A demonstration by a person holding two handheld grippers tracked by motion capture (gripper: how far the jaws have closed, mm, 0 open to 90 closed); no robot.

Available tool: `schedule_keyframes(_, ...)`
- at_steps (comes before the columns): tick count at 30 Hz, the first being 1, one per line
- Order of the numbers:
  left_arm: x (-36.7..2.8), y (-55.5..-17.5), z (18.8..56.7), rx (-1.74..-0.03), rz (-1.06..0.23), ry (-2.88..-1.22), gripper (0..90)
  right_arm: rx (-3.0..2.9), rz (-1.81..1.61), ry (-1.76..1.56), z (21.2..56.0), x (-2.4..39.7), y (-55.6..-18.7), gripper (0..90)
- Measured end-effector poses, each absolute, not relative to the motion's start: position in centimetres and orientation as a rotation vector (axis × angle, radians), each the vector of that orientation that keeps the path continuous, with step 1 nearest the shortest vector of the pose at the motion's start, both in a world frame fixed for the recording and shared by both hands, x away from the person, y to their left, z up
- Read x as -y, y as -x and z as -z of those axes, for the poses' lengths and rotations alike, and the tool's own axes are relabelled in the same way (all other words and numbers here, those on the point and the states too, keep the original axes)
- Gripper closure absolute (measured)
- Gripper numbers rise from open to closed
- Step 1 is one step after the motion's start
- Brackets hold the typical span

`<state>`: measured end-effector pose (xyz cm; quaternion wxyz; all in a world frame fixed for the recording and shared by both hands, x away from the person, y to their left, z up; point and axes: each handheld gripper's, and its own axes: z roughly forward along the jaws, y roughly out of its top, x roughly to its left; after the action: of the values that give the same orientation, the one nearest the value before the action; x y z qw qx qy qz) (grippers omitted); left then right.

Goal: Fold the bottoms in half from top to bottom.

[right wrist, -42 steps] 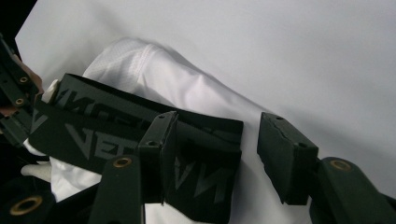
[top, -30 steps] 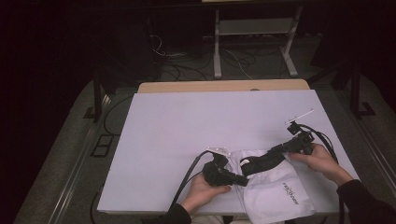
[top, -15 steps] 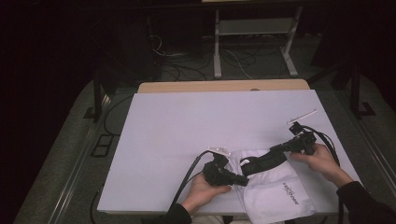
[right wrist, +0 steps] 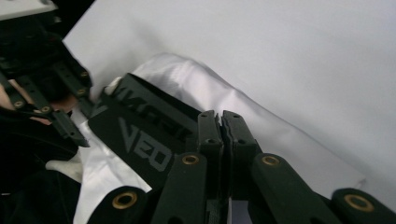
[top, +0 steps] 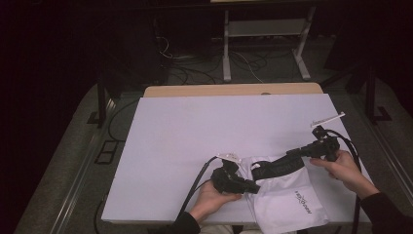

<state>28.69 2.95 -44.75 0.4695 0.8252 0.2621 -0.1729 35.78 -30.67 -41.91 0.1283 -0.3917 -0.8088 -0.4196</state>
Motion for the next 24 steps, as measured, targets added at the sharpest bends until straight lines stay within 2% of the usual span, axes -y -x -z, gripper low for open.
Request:
schedule_keyframes(4,-3.2,-28.7,44.3,-0.642,0.4,-2.019,60.5,2.358,1.246,1.11,41.6,31.1,-35.3,85.2)
schedule_keyframes(14,-4.2,-29.2,42.3,-0.68,0.271,-1.955,41.7,2.362,1.291,1.009,41.3,31.9,-33.8,85.2)
schedule_keyframes(24,-4.4,-30.5,41.4,-0.724,0.186,-1.911,31.1,2.398,1.26,0.953,40.8,32.2,-32.5,85.1)
